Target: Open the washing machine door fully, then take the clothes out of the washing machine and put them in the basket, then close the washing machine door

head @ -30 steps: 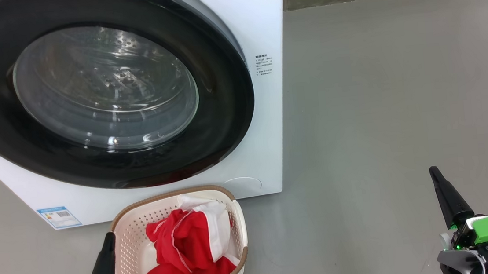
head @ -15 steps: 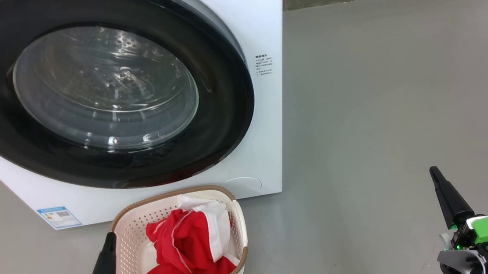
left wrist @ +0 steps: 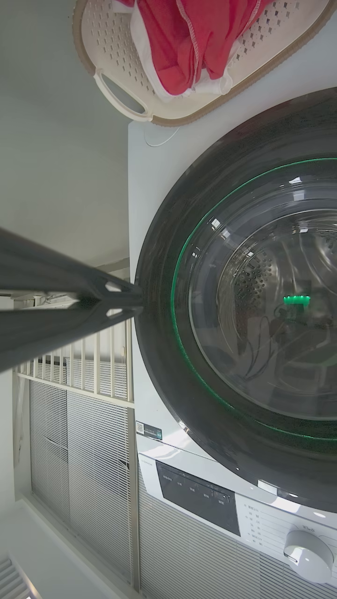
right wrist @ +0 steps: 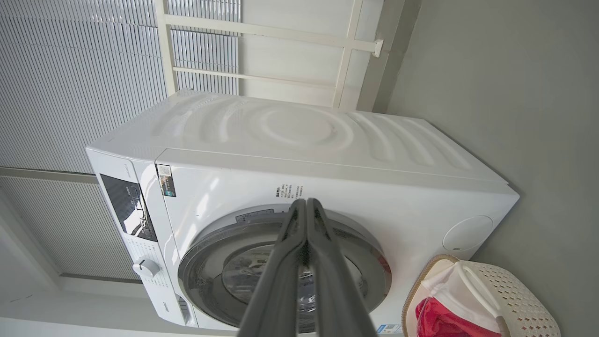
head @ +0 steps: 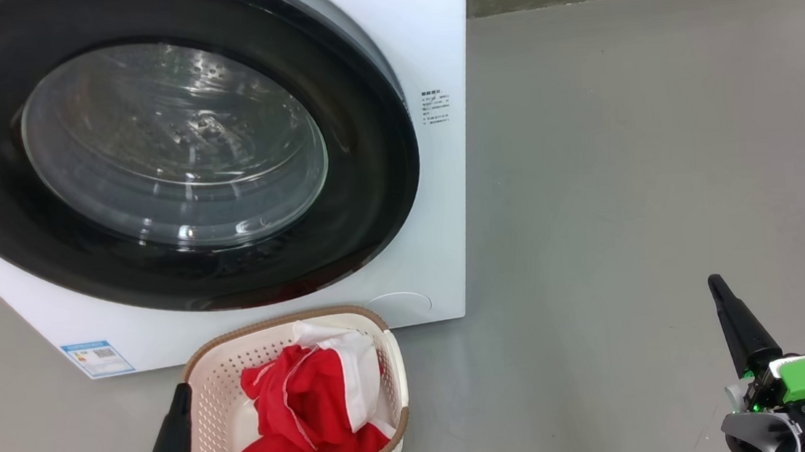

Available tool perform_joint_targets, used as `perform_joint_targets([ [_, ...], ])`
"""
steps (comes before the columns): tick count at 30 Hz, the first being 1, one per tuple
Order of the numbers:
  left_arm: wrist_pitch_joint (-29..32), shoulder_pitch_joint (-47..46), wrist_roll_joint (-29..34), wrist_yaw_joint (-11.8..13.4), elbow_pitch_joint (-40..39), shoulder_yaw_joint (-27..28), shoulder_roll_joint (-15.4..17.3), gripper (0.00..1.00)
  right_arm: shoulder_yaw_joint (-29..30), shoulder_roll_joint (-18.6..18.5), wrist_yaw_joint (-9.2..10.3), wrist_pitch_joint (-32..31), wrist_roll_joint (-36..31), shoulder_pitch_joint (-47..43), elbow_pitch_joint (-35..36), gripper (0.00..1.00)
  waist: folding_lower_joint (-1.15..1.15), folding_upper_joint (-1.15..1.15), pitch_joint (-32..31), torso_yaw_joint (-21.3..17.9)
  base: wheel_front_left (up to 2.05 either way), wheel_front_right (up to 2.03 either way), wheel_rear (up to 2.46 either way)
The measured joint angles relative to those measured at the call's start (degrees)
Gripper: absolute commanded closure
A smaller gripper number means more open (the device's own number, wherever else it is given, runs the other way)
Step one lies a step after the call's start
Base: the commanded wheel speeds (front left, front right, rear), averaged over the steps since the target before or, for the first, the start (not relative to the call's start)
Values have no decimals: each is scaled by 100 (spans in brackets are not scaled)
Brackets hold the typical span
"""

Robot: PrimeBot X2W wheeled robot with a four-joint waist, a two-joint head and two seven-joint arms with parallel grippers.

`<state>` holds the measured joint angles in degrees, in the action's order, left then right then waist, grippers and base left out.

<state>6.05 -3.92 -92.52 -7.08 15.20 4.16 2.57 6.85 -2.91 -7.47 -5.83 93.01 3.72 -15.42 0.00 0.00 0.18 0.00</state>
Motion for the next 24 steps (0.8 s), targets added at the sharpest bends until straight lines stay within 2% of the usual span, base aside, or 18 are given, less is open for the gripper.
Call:
perform_joint_targets([
  [24,0,0,0,0,0,10,-4,100,12,11,0,-9,-9,0,0,100,0,0,0,0,0,0,0],
])
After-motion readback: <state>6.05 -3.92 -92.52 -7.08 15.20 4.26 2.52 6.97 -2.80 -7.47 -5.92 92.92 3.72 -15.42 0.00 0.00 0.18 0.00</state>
